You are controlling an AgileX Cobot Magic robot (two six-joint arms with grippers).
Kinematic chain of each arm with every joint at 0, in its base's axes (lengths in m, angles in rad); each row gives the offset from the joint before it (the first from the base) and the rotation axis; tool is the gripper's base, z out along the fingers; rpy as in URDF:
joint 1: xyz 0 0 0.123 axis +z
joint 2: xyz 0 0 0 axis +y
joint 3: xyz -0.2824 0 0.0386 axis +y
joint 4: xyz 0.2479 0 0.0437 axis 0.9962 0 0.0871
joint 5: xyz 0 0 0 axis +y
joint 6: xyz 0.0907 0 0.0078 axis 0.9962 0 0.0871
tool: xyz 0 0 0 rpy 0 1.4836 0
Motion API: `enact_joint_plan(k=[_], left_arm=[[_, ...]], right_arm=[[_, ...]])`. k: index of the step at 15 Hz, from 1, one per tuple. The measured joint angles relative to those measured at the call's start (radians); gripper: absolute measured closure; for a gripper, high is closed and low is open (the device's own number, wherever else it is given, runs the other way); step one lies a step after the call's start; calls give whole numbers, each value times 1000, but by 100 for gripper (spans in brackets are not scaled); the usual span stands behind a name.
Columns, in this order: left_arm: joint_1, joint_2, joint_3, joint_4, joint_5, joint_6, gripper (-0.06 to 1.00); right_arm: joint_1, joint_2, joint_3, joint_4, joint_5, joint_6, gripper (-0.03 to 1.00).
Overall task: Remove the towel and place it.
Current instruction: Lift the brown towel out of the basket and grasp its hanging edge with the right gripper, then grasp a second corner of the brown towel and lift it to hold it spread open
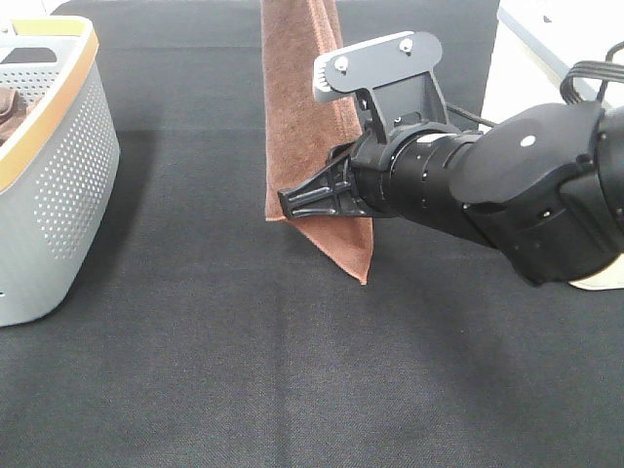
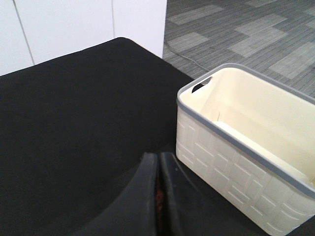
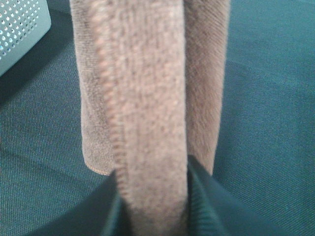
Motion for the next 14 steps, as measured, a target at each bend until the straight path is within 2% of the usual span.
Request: enact_joint_plan(k=[3, 5, 7, 8, 10, 12, 14], left_arm=[[0, 0, 0, 48, 29, -37, 94], [0, 0, 0, 73, 46, -44, 94], [0, 0, 0, 140, 97, -59, 94], [0, 0, 0, 205, 153, -109, 94], [0, 0, 0, 274, 241, -162, 94], [0, 0, 0, 301, 331, -172, 94], [0, 0, 0, 306, 402, -174, 94]], right_arm=[[0, 0, 0, 0, 7, -20, 97], [0, 0, 0, 0, 27, -29, 97], [0, -32, 0, 3, 72, -69, 97], [0, -59, 0, 7, 111, -120, 97], [0, -111, 0, 14, 266, -259, 97], [0, -137, 0, 62, 423, -357, 97], [0, -143, 0, 96, 519, -368, 97]])
